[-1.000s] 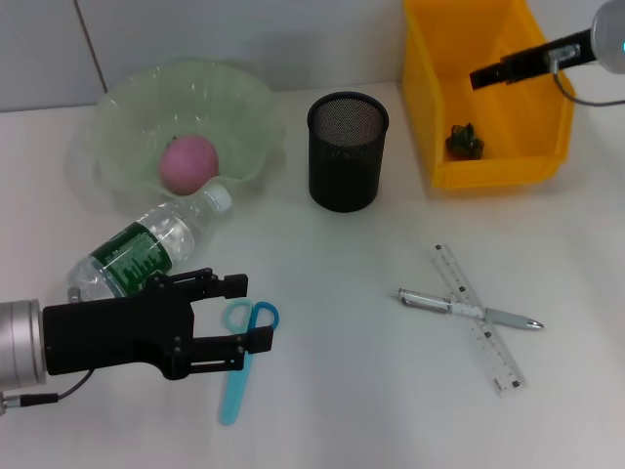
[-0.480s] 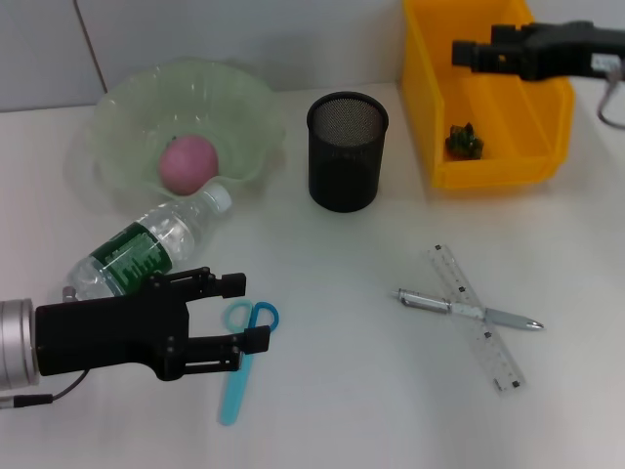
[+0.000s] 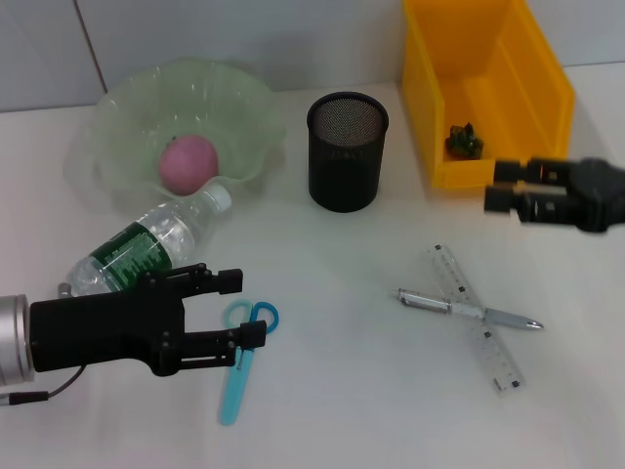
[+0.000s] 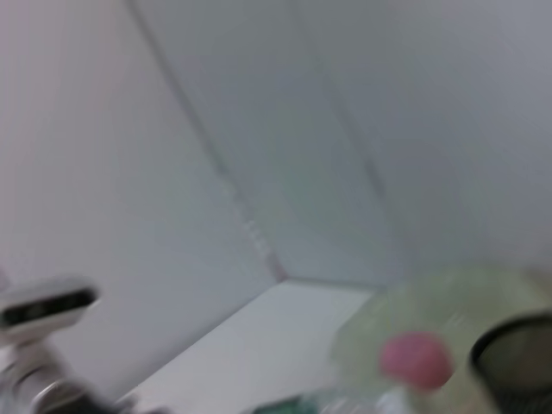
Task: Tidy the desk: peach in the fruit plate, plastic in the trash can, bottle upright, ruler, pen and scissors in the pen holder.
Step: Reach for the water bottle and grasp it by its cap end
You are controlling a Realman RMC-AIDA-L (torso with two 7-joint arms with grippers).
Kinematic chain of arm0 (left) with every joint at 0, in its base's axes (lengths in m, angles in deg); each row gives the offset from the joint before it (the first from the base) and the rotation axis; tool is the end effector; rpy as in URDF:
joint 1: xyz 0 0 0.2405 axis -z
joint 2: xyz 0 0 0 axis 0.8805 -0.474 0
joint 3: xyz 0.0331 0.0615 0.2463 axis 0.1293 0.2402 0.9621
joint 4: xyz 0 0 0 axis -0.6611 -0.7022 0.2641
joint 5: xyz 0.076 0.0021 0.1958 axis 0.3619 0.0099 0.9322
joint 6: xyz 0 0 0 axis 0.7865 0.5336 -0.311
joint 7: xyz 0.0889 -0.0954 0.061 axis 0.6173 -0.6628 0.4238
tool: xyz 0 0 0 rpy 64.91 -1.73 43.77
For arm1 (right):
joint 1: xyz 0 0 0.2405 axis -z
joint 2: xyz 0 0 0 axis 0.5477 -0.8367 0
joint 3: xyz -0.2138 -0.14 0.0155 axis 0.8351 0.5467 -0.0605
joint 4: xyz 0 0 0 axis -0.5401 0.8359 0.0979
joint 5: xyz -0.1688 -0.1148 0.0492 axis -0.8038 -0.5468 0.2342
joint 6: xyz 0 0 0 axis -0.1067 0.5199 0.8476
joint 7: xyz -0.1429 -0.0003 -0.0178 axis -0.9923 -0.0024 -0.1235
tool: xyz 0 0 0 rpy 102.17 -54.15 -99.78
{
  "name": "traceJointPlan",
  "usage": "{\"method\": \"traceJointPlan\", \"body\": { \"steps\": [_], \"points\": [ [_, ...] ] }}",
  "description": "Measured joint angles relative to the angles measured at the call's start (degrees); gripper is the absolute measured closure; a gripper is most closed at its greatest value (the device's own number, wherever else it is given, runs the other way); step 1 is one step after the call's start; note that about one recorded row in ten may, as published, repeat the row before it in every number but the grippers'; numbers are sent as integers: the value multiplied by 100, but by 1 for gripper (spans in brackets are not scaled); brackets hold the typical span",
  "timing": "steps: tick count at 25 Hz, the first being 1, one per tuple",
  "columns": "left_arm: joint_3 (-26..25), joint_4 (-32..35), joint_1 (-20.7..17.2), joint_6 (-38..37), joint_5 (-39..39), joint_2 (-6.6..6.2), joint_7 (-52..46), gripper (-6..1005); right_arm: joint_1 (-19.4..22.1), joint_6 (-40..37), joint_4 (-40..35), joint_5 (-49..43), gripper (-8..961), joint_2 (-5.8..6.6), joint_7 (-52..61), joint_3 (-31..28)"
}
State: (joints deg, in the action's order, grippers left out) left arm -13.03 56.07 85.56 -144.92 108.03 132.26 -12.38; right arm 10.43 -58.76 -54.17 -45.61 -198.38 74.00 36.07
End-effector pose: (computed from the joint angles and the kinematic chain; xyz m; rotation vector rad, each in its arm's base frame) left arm -0.2519 0.2918 -0.0170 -2.8886 -0.6372 -0.8551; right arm 0.2782 0.3115 0.0795 -2.5866 0.9112 0.9252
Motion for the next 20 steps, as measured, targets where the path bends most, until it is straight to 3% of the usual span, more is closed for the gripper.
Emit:
{"method": "traceJointPlan", "body": {
  "steps": [2, 5, 13, 20],
  "points": [
    [0, 0, 0, 0, 0, 0, 0, 269, -39, -128, 501, -96, 197, 173, -306, -1],
    [-39, 2, -5, -8, -13, -3, -44, 270, 26, -156, 716, -407, 195, 253, -730, -28],
    [-80, 23, 50, -8, 16, -46, -188, 272, 103, -119, 702, -1222, 196, 139, -1392, -28],
    [-149, 87, 55, 4, 31, -133, -367, 273, 94, -111, 643, -1325, 202, 63, -1620, -14]
  ]
}}
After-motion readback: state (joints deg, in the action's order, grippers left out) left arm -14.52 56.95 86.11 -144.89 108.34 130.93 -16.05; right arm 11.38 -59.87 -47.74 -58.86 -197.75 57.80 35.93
